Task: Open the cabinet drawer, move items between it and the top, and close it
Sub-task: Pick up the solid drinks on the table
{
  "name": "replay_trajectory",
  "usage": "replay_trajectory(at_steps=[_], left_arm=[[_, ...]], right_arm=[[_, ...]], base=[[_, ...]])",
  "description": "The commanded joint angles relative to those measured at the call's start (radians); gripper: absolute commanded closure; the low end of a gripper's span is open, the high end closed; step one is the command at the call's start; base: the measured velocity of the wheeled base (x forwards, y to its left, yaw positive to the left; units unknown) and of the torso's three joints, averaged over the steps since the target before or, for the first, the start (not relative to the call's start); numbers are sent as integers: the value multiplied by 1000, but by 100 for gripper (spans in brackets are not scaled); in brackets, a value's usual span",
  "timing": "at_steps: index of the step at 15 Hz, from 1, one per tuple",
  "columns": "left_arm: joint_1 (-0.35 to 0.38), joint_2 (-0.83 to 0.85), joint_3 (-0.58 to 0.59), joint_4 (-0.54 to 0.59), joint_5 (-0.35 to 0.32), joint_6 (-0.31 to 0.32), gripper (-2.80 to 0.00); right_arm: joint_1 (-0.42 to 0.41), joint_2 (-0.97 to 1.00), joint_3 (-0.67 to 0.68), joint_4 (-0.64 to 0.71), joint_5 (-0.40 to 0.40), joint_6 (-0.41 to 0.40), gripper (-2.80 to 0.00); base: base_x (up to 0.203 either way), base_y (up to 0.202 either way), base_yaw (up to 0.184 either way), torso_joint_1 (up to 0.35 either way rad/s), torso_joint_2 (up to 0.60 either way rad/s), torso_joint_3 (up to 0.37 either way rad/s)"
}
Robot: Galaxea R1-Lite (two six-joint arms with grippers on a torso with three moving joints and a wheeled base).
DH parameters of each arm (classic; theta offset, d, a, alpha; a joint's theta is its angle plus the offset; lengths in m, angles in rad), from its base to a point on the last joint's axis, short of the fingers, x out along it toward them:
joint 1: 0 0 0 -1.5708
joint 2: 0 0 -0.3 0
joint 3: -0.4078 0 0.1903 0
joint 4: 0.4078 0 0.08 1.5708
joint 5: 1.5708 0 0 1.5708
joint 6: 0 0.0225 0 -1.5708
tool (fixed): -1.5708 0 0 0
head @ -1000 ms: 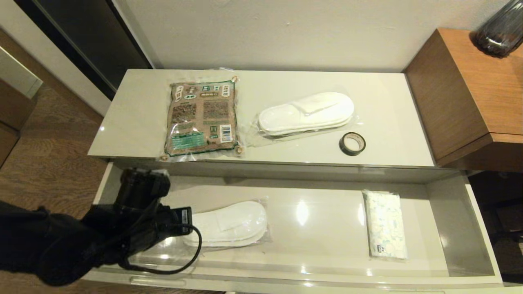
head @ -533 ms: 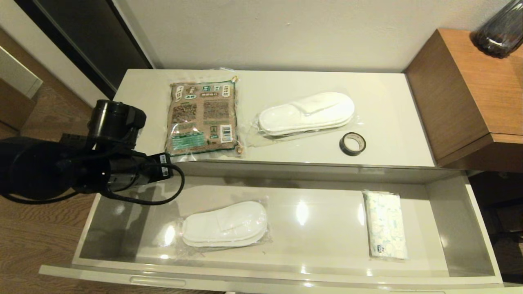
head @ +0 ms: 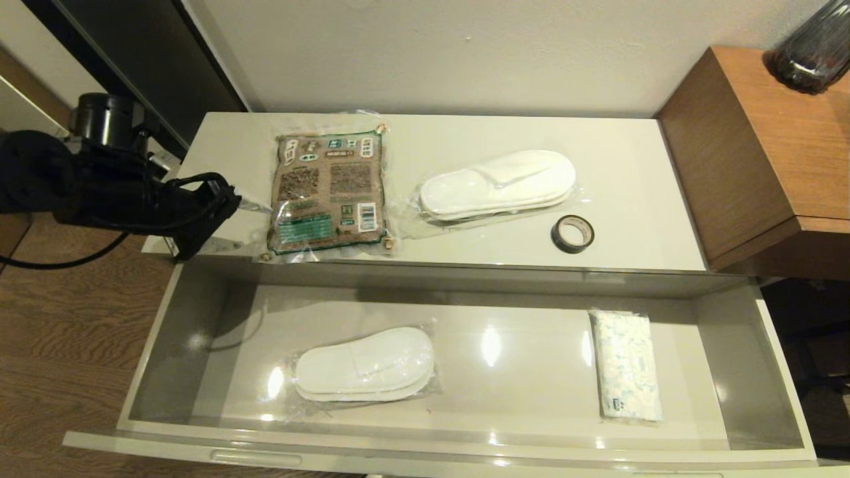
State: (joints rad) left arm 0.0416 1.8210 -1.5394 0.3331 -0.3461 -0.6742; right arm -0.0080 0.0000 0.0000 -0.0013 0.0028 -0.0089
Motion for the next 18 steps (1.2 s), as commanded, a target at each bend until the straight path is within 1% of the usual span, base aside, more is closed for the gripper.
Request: replay_trajectory(at_steps=[1, 3, 4, 9, 12, 13, 15, 16, 17, 18], left_arm=[[20, 75, -50, 5, -31, -31, -280], [31, 150, -100, -3, -133, -84, -280], [35, 177, -120, -8, -157, -100, -280], [49, 253, -179, -39, -163, -102, -280], [63, 268, -186, -39, -174, -104, -280], [62, 280, -188, -39, -175, -115, -280], [62, 298, -198, -39, -194, -168, -280], [67, 305, -203, -39, -221, -197, -280], [69, 307, -200, -39, -236, -207, -280], [72, 310, -194, -42, -267, -225, -280]], right_arm=[[0, 0, 0, 0, 0, 0, 0], [0, 0, 0, 0, 0, 0, 0], [0, 2, 0, 0, 0, 0, 0], [0, 0, 0, 0, 0, 0, 0], [0, 2, 0, 0, 0, 0, 0], [1, 0, 0, 0, 0, 0, 0], [0, 0, 0, 0, 0, 0, 0], [2, 2, 0, 0, 0, 0, 0], [0, 0, 0, 0, 0, 0, 0], [0, 0, 0, 0, 0, 1, 0]], base=[[0, 0, 0, 0, 0, 0], [0, 0, 0, 0, 0, 0], [0, 0, 0, 0, 0, 0], [0, 0, 0, 0, 0, 0], [0, 0, 0, 0, 0, 0], [0, 0, 0, 0, 0, 0], [0, 0, 0, 0, 0, 0], [0, 0, 0, 0, 0, 0], [0, 0, 0, 0, 0, 0], [0, 0, 0, 0, 0, 0]])
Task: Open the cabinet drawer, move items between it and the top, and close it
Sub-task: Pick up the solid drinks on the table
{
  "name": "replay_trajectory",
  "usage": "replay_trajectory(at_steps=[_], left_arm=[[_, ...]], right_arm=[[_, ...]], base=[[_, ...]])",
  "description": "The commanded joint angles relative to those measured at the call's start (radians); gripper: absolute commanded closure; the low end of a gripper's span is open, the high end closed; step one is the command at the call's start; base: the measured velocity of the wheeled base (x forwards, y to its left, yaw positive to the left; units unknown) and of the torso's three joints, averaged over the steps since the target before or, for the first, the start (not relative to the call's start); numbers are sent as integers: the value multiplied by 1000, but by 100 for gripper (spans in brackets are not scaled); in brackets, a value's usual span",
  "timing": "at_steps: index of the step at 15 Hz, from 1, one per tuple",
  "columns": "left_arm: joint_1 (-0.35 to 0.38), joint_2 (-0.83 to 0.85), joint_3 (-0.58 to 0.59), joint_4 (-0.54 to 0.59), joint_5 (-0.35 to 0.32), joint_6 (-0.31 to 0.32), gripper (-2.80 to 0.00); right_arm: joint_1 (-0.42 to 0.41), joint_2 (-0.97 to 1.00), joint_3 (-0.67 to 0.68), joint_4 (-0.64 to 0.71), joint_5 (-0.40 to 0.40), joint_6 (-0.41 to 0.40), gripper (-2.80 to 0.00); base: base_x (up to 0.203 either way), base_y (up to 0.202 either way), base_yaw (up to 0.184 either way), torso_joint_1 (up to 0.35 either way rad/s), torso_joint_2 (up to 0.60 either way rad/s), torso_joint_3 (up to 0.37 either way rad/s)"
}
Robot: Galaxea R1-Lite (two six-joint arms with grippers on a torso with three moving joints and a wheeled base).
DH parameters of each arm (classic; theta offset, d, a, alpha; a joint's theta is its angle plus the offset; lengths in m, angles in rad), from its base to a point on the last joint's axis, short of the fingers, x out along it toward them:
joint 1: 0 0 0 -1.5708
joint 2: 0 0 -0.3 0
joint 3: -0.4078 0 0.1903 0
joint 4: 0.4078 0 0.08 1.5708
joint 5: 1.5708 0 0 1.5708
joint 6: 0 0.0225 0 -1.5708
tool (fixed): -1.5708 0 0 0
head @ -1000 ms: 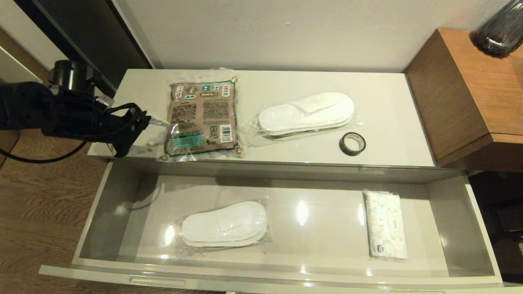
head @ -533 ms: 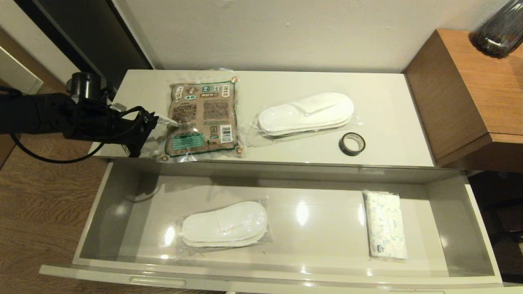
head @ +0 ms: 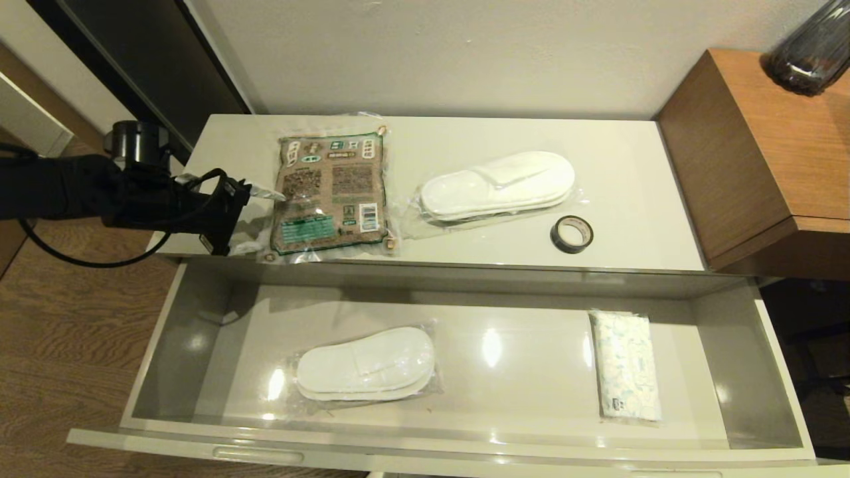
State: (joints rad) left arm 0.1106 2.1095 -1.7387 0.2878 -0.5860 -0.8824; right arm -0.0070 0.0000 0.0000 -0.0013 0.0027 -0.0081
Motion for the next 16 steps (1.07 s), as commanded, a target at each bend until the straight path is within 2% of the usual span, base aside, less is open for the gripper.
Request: replay_trajectory(at_steps=[1, 6, 10, 11, 13, 14, 16], left_arm=[[3, 23, 10, -10, -29, -20, -280], [-1, 37, -47, -73, -44, -13, -280], [-8, 56, -121, -67, -46, -18, -280], [-8, 56, -103, -67, -46, -18, -280], [-8, 56, 7, -68, -52, -28, -280], [-8, 56, 16, -68, -59, -38, -280], [-8, 57, -80, -70, -76, -63, -280]], right_arm=[[-1, 0, 0, 0, 0, -1, 0], [1, 0, 0, 0, 0, -1, 0], [1, 0, 0, 0, 0, -1, 0], [1, 0, 0, 0, 0, -1, 0], [-1, 1, 0, 0, 0, -1, 0], [-1, 2, 0, 0, 0, -1, 0], [-1, 0, 0, 0, 0, -1, 0]], base=[[0, 0, 0, 0, 0, 0], [0, 0, 0, 0, 0, 0], [0, 0, 0, 0, 0, 0], [0, 0, 0, 0, 0, 0], [0, 0, 0, 0, 0, 0], [0, 0, 0, 0, 0, 0], [0, 0, 0, 0, 0, 0]])
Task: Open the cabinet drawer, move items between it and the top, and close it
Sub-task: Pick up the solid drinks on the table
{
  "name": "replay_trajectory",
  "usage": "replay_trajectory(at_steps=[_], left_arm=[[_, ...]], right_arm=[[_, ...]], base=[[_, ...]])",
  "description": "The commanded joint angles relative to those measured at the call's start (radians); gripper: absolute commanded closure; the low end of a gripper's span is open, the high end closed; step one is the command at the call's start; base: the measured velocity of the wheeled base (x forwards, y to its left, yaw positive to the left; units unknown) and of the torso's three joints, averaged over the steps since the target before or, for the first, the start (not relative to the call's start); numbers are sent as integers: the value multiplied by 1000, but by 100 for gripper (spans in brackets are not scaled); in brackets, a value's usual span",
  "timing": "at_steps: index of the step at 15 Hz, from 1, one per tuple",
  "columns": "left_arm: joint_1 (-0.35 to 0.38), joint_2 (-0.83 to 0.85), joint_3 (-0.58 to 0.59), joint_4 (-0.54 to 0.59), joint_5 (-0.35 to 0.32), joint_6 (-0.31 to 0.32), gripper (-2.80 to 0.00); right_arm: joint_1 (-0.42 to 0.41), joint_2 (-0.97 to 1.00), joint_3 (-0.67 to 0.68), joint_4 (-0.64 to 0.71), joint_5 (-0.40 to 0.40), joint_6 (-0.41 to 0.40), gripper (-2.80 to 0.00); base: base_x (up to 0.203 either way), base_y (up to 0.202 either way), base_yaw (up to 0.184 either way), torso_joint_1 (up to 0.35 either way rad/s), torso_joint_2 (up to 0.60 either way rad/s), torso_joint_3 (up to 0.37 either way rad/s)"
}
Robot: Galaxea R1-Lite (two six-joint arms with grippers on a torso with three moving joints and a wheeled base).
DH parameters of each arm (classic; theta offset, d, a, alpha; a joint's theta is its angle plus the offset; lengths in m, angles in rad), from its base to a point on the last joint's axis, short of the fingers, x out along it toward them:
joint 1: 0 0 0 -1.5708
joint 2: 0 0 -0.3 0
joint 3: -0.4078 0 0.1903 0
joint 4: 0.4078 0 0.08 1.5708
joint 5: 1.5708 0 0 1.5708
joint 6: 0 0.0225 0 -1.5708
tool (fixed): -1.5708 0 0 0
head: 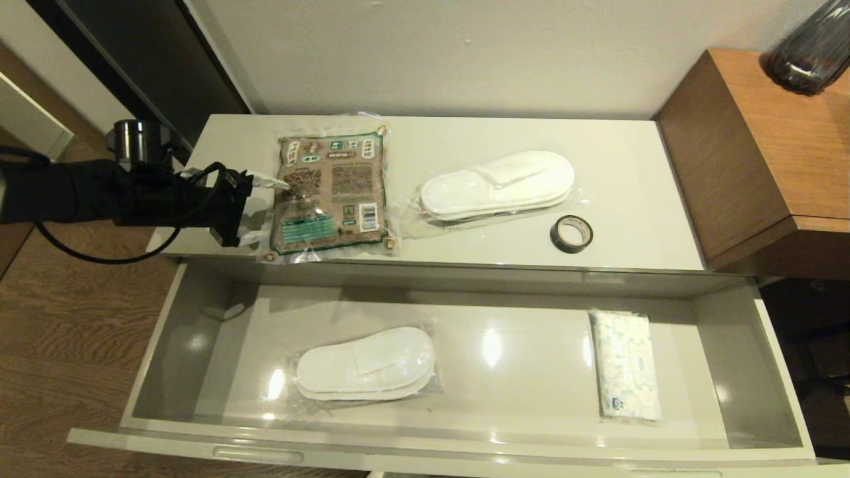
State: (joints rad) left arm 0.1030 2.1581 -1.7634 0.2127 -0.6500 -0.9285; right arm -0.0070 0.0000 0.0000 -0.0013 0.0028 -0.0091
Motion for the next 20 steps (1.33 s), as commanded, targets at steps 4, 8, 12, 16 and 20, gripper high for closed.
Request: replay_trajectory(at_steps=[4, 8, 12, 16, 20], left_arm=[[-9, 33, -92, -2, -105, -78, -280], [-17, 75, -131, -3, -135, -73, -280], [-22, 83, -131, -3, -135, -73, -280], [-88, 111, -102, -82, -158, -75, -280], [-121, 117, -100, -84, -157, -75, -280]], right_arm=[[1, 0, 0, 0, 0, 0, 0], [-1, 0, 0, 0, 0, 0, 0], [-1, 2, 0, 0, 0, 0, 0], [-1, 0, 0, 0, 0, 0, 0], [1, 2, 0, 0, 0, 0, 0]], base=[[0, 0, 0, 0, 0, 0], [0, 0, 0, 0, 0, 0], [0, 0, 0, 0, 0, 0], [0, 0, 0, 0, 0, 0], [0, 0, 0, 0, 0, 0]])
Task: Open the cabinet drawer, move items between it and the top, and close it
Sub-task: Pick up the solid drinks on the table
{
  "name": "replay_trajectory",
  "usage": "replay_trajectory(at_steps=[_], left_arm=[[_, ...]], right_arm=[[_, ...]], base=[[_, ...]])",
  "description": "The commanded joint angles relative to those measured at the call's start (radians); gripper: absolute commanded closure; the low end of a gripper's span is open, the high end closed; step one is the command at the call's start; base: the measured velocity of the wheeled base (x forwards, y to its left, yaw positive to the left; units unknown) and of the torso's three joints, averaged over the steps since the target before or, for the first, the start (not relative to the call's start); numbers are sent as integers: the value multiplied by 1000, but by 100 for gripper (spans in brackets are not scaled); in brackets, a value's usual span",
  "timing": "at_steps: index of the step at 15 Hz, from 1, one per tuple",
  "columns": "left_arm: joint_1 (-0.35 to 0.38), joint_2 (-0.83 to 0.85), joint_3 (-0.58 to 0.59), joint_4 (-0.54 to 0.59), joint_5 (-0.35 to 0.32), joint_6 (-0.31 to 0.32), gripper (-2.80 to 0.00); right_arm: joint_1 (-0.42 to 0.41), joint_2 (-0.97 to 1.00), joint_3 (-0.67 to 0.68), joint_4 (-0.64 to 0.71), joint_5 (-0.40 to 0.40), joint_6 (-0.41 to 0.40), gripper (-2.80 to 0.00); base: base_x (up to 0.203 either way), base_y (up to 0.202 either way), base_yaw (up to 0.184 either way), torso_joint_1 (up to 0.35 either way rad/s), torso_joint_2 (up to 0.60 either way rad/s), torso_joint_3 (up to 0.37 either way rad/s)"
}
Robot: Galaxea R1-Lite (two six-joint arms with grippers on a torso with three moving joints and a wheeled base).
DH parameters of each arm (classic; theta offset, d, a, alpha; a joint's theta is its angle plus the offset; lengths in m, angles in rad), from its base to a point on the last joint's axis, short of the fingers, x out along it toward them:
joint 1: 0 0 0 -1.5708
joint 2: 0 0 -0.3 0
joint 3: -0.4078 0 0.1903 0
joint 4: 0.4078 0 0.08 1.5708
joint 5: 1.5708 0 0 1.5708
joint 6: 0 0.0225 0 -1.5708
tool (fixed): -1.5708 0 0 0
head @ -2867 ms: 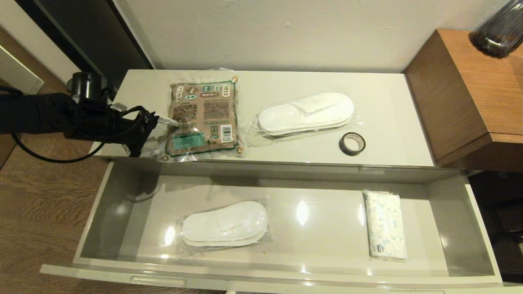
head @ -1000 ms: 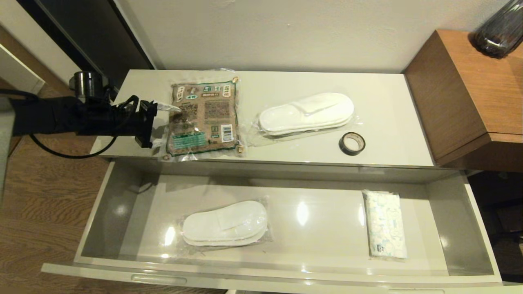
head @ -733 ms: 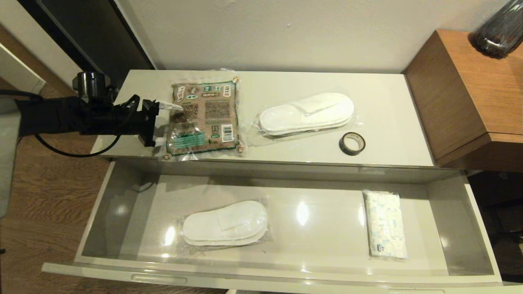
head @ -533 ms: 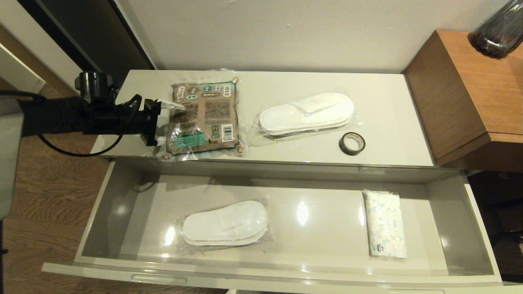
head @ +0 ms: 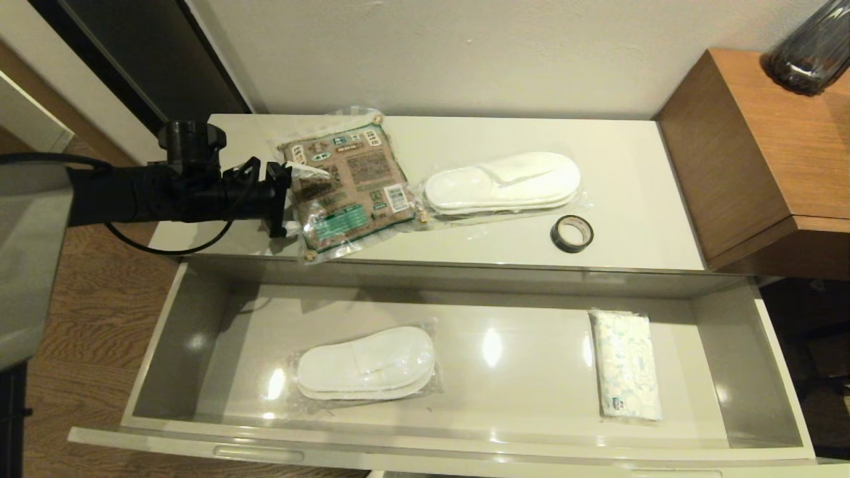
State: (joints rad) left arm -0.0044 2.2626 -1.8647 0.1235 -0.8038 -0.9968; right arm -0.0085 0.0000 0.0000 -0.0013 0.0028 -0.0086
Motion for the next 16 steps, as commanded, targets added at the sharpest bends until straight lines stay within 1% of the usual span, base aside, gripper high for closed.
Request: replay_trajectory(at_steps=[1, 3, 5, 8, 9, 10, 12, 16], left_arm=[[-16, 12, 1, 5, -2, -6, -280], [-16, 12, 1, 5, 17, -8, -280], [-16, 13, 1, 5, 18, -8, -280], [-17, 35, -19, 4, 149, -7, -280], [-18, 36, -23, 5, 175, -6, -280], [-19, 35, -23, 5, 219, -8, -280], [-20, 34, -25, 5, 244, -6, -280], [-23, 48, -46, 5, 248, -5, -280]], right_arm=[[1, 0, 0, 0, 0, -1, 0], [1, 0, 0, 0, 0, -1, 0], [1, 0, 0, 0, 0, -1, 0], [1, 0, 0, 0, 0, -1, 0], [1, 2, 0, 0, 0, -1, 0], [2, 0, 0, 0, 0, -1, 0], [2, 0, 0, 0, 0, -1, 0], [1, 0, 0, 0, 0, -1, 0]], base=[[0, 0, 0, 0, 0, 0], [0, 0, 0, 0, 0, 0], [0, 0, 0, 0, 0, 0], [0, 0, 0, 0, 0, 0], [0, 0, 0, 0, 0, 0], [0, 0, 0, 0, 0, 0], [0, 0, 0, 0, 0, 0], [0, 0, 0, 0, 0, 0]])
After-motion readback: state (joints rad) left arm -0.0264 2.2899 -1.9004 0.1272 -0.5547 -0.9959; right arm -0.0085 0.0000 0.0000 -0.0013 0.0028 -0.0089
